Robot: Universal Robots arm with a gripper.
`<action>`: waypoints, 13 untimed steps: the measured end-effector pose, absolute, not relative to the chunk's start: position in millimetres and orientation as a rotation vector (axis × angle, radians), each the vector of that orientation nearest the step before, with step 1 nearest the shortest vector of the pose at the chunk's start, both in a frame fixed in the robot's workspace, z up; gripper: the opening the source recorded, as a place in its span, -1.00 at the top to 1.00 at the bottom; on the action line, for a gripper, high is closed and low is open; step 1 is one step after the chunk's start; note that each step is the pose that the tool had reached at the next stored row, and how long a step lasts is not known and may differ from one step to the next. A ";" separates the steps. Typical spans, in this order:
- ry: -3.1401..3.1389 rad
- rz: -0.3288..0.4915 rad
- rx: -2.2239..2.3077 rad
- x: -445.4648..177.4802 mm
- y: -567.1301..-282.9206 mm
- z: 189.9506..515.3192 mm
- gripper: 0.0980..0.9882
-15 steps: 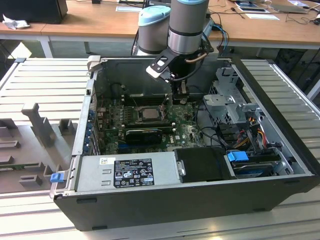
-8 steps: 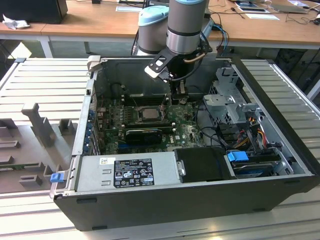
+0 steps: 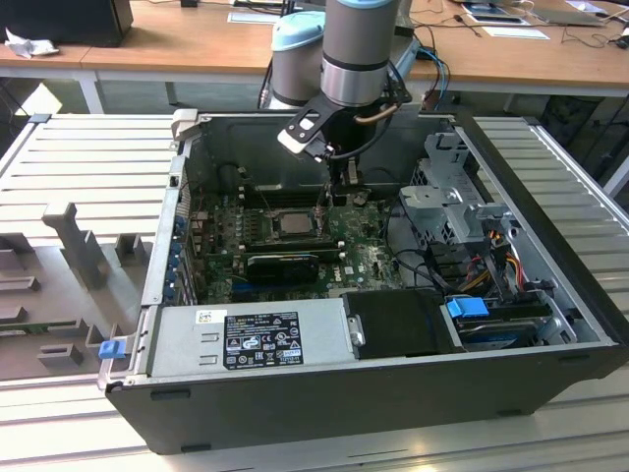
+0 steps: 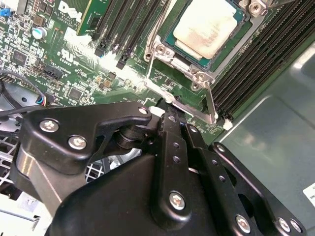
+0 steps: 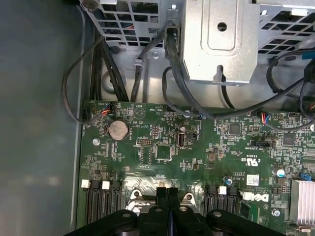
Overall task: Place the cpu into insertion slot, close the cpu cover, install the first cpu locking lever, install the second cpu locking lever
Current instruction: 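Close the cpu cover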
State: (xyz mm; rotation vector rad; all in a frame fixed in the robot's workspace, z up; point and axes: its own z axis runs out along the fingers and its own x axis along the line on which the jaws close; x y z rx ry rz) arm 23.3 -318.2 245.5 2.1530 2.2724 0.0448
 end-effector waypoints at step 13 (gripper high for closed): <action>2.272 0.045 2.153 10.8 -318.2 245.5 0.98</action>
